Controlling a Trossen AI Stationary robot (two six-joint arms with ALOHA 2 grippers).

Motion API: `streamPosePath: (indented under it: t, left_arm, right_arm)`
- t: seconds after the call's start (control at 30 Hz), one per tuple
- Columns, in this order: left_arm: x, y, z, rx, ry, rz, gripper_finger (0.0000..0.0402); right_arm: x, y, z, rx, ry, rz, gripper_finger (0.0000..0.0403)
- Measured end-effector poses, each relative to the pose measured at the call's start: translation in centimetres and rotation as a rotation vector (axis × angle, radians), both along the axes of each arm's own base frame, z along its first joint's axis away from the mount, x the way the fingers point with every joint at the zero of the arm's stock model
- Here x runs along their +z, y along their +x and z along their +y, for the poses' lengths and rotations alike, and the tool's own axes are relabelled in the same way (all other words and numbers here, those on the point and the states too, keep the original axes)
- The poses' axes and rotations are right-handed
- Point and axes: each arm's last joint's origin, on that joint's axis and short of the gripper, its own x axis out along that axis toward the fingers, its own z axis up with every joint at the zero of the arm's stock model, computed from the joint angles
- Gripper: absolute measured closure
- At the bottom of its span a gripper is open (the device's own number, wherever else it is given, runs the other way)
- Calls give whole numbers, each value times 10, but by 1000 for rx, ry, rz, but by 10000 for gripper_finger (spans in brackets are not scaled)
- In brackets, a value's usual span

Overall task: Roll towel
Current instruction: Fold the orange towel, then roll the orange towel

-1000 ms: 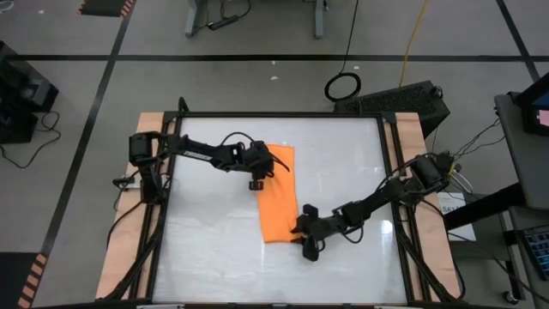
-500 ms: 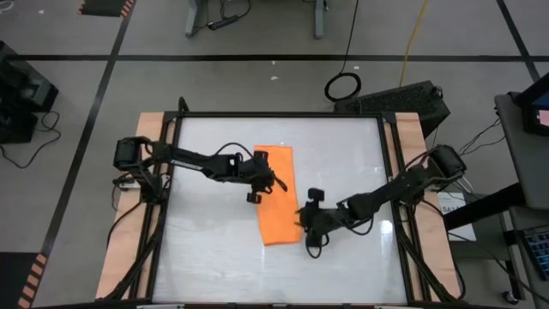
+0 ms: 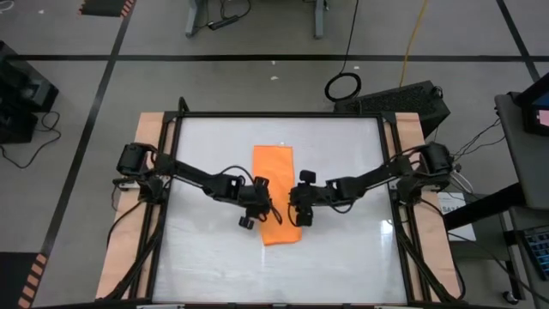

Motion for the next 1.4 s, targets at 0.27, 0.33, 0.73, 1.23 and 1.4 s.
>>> streamPosePath:
  t: [0.27,0.33,0.73,1.23,1.4]
  left_arm:
    - [-11,-4,-5,-20,21,81,254]
    - [-12,-5,-6,-25,22,89,254]
    - [11,-7,-10,-51,134,60,254]
    - [42,-26,-67,-199,78,-19,254]
    - [41,-36,-99,-277,81,-41,254]
  right_arm:
    - [-26,7,-12,15,10,58,251]
    - [-30,8,-13,1,18,67,251]
    - [3,2,-16,4,1,-5,251]
    - [14,-22,67,486,-101,23,237]
    - [3,-22,96,549,-175,-44,202]
